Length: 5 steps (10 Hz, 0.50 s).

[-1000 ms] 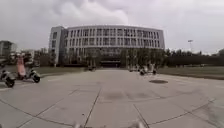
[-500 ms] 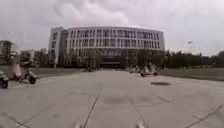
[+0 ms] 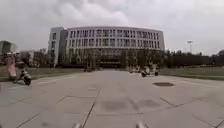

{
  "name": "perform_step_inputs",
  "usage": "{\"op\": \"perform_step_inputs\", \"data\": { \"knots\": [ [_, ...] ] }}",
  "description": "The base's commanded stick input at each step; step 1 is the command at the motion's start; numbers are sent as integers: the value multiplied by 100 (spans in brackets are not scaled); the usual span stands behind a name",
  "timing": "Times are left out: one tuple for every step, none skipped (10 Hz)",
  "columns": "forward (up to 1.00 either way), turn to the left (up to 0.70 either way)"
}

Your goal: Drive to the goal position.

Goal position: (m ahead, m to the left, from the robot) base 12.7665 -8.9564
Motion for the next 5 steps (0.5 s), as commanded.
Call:
{"op": "perform_step_inputs", "data": {
  "knots": [
    [50,0],
    [50,0],
    [50,0],
    [50,0],
    [50,0]
  ]
}}
